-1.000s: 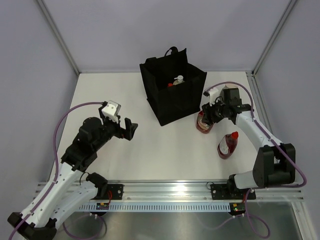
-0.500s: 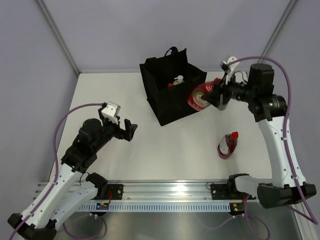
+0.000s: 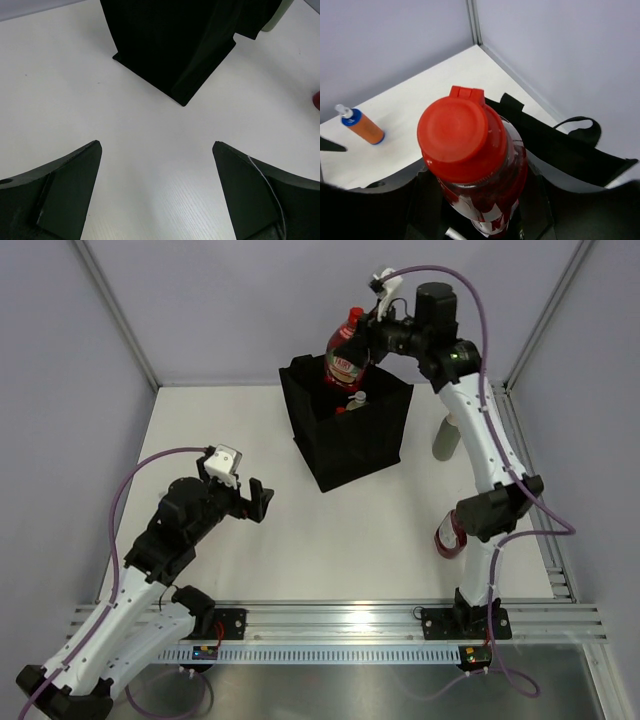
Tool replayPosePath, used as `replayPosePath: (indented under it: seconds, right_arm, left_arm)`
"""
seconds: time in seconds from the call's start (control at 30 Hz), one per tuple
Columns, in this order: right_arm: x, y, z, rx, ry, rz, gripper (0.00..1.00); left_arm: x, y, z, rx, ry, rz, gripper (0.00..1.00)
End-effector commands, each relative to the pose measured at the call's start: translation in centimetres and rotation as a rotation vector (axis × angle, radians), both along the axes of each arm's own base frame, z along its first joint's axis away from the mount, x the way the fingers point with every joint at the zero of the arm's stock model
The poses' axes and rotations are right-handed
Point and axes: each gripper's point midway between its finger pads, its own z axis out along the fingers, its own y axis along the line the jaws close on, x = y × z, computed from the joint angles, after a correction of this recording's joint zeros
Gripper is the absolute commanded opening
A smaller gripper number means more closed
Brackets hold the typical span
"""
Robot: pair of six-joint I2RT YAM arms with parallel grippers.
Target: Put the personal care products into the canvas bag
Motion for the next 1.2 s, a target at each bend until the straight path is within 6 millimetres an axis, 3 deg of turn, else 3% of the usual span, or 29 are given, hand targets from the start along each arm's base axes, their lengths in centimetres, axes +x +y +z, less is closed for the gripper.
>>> replayPosePath:
  seconds: [0.0,0.1,0.27,0.43,0.6,0.73,0.77,0.83,0.87,0.97,1.0,1.07,1.13,1.17]
  right_arm:
    - [2.9,1.5,1.9,0.022,-0.133,-0.050,0.00]
    - [4.1,2.7,-2.3,-0.020,-0.064,-0.023,0.00]
    - [3.1,6.3,-9.2,-0.073,0.096,0.077,0.00]
    - [2.8,7.9,-11.9,-0.045,0.203,0.098,0.00]
    - [4.0,6.9,-12.6,-0.085,0.171,0.004,0.00]
    - [5.0,4.5,-13.4,-0.169,0.118,-0.110,0.00]
    - [4.9,4.1,-14.9,-0.204,0.129,-0.117,0.00]
    - [4.5,3.3,-15.1,-0.220,0.121,-0.142,0.00]
    - [4.3,3.0,-16.5,-0.240,0.144,-0.139,0.00]
    - [3.5,2.7,-17.5,-0.258,0.178,-0.135,0.14]
    - [3.4,2.7,-17.7,-0.259,0.189,-0.128,0.28]
    - [3.1,2.7,-17.8,-0.259,0.213,-0.125,0.40]
    - [2.7,2.6,-17.1,-0.255,0.216,-0.124,0.65]
    - [2.6,2.6,-16.7,-0.253,0.211,-0.121,0.72]
  left_arm:
    - [0.9,0.5,0.7,0.007,-0.048,0.036,0.99]
    - [0.9,0.5,0.8,0.009,-0.053,0.040,0.99]
    - [1.0,0.5,0.8,0.014,-0.047,0.039,0.99]
    - [0.8,0.7,1.0,0.007,-0.057,0.043,0.99]
    - [0.8,0.7,1.2,0.008,-0.061,0.044,0.99]
    - [0.8,0.7,1.1,0.008,-0.058,0.041,0.99]
    - [0.8,0.7,1.2,0.008,-0.059,0.041,0.99]
    - [0.7,0.7,1.2,0.005,-0.059,0.040,0.99]
    - [0.7,0.7,1.3,0.002,-0.063,0.039,0.99]
    - [0.6,0.6,1.3,0.000,-0.062,0.035,0.99]
    - [0.7,0.6,1.2,0.003,-0.058,0.036,0.99]
    - [0.7,0.8,1.2,0.003,-0.057,0.047,0.99]
    - [0.8,1.1,1.2,0.003,-0.058,0.064,0.99]
    - [0.8,1.2,1.2,0.003,-0.058,0.072,0.99]
